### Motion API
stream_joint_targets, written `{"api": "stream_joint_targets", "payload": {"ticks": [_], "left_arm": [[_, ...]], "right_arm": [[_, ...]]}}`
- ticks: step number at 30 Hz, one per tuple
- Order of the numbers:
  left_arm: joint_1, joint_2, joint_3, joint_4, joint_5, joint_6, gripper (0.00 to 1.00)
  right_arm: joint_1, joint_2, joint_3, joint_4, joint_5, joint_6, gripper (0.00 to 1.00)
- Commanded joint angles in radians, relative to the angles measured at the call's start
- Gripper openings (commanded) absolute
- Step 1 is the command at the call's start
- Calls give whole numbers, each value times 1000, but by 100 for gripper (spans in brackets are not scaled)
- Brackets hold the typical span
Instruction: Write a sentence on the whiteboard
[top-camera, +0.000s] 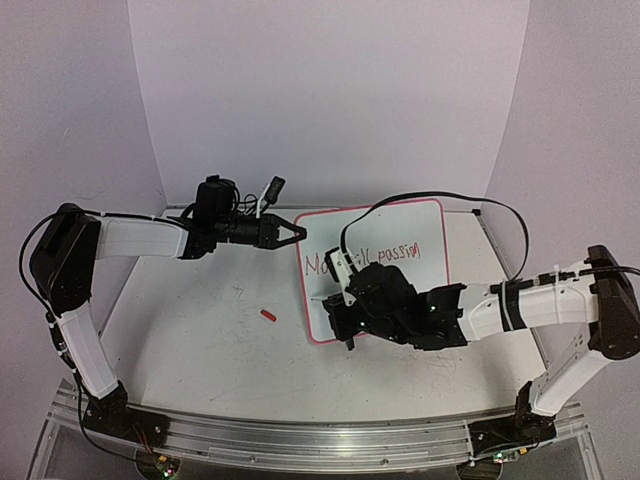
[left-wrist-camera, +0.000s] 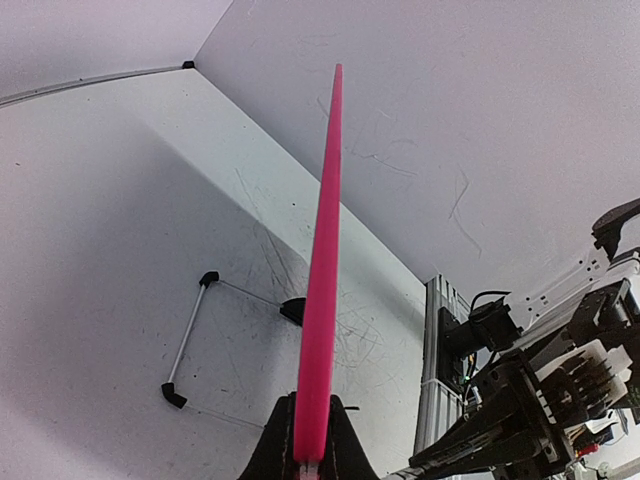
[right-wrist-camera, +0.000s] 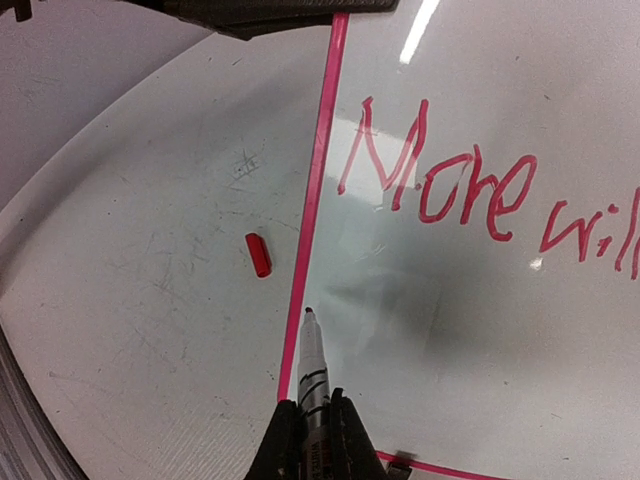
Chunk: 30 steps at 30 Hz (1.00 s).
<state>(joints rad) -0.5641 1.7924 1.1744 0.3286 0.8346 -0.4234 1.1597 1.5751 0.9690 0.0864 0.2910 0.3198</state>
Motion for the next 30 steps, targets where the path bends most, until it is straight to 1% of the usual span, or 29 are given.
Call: {"api": "stream_joint_targets", "payload": {"ticks": [1, 17, 30], "left_arm": [[-17, -17, 22, -54, -14, 4, 0], [-20, -24, 22, -54, -12, 6, 0], [-21, -27, 23, -56, -10, 6, 0]], "right_arm": [[7, 23, 48, 34, 68, -8, 0], [6, 88, 78, 55, 103, 0, 0], [6, 65, 17, 29, 70, 47, 0]]}}
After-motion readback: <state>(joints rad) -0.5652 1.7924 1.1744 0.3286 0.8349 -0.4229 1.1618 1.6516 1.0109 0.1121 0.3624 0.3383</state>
